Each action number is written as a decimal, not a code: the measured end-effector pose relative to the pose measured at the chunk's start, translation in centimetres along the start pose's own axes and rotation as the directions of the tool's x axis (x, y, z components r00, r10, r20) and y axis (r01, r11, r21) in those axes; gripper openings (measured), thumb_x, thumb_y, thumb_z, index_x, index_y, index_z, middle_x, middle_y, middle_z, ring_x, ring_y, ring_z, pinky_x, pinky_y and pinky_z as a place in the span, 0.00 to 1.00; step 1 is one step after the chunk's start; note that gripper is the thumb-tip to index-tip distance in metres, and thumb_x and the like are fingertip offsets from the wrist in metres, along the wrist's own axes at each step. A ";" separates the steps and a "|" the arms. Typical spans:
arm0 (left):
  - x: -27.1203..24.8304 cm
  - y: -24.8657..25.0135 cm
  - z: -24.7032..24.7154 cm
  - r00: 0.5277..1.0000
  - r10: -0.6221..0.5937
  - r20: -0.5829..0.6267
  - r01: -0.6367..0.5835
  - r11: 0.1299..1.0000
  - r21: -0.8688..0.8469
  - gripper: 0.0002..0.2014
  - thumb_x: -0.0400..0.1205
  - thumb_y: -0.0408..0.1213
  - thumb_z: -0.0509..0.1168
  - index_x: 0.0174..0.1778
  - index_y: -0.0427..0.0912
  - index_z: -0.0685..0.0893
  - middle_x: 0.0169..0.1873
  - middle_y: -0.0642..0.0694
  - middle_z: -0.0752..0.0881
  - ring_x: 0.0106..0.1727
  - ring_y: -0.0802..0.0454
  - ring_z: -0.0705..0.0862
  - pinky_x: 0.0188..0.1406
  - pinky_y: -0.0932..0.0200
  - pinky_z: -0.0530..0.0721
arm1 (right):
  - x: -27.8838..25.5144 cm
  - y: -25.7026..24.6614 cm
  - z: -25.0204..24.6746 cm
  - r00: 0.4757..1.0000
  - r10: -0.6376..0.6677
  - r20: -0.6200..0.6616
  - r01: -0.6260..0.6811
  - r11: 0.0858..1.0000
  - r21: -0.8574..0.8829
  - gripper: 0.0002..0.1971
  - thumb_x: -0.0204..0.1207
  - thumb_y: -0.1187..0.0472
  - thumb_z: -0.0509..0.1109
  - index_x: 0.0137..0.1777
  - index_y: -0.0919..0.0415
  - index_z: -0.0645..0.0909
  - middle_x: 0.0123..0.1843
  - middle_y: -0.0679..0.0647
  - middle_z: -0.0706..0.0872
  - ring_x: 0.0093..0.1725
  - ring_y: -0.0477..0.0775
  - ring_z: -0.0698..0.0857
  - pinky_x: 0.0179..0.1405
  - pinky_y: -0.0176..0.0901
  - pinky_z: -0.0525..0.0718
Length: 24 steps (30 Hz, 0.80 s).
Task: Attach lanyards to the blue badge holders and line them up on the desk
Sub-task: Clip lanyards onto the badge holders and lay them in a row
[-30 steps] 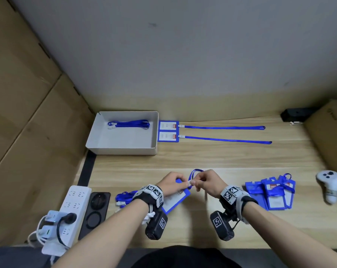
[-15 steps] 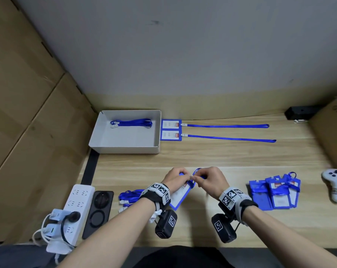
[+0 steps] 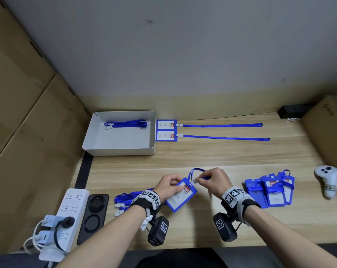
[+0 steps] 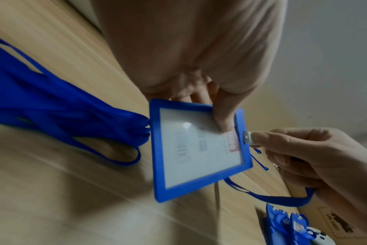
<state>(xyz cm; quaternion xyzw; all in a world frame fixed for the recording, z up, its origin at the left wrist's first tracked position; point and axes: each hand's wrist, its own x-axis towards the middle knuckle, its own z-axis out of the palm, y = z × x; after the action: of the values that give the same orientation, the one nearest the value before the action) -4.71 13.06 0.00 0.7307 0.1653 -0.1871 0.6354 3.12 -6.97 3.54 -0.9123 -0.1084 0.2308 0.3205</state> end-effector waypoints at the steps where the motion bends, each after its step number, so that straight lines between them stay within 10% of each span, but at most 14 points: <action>1: 0.0 -0.3 0.1 1.000 -0.007 0.019 0.007 1.000 -0.016 0.07 0.80 0.24 0.69 0.47 0.40 0.84 0.40 0.44 0.89 0.40 0.54 0.87 0.41 0.63 0.84 | -0.1 0.2 -0.1 1.000 -0.006 0.019 0.007 0.999 -0.035 0.09 0.67 0.45 0.77 0.31 0.47 0.89 0.24 0.42 0.83 0.29 0.47 0.79 0.34 0.44 0.79; 5: 0.3 -0.1 1.1 0.999 -0.018 0.027 0.019 0.998 -0.059 0.07 0.81 0.24 0.69 0.47 0.40 0.85 0.39 0.45 0.90 0.39 0.55 0.89 0.42 0.61 0.86 | -0.8 0.7 -0.3 0.996 -0.025 0.083 0.035 0.993 -0.116 0.09 0.65 0.44 0.77 0.33 0.49 0.90 0.29 0.42 0.88 0.32 0.44 0.84 0.36 0.45 0.84; 13: 1.6 1.6 2.4 0.999 -0.025 -0.046 0.030 0.995 0.098 0.11 0.79 0.23 0.65 0.55 0.35 0.86 0.48 0.42 0.88 0.48 0.51 0.84 0.54 0.60 0.82 | -0.3 1.9 -1.2 0.992 0.096 -0.079 -0.064 0.938 0.342 0.10 0.78 0.58 0.73 0.34 0.52 0.88 0.27 0.51 0.87 0.26 0.44 0.79 0.36 0.42 0.77; 18: 1.5 5.7 2.4 0.998 0.051 -0.043 -0.052 0.998 -0.023 0.06 0.85 0.32 0.64 0.50 0.37 0.86 0.42 0.42 0.88 0.38 0.56 0.83 0.36 0.72 0.79 | 0.5 0.7 -2.2 1.000 0.027 -0.003 -0.024 0.922 0.386 0.11 0.80 0.59 0.71 0.36 0.58 0.88 0.26 0.49 0.85 0.29 0.56 0.77 0.34 0.51 0.74; 24: 2.1 6.9 1.2 0.990 0.042 -0.137 -0.032 0.997 0.073 0.09 0.84 0.35 0.63 0.45 0.37 0.87 0.31 0.48 0.88 0.31 0.54 0.81 0.29 0.62 0.78 | 1.6 -2.1 -3.2 0.998 -0.006 0.061 -0.016 0.935 0.354 0.11 0.78 0.57 0.74 0.34 0.58 0.89 0.26 0.50 0.79 0.29 0.51 0.72 0.31 0.48 0.71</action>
<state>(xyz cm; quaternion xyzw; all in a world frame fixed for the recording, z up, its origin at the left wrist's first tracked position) 0.34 10.93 4.82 0.7670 0.1886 -0.1300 0.5994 5.97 -6.50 6.47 -0.8324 -0.0727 0.2751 0.4756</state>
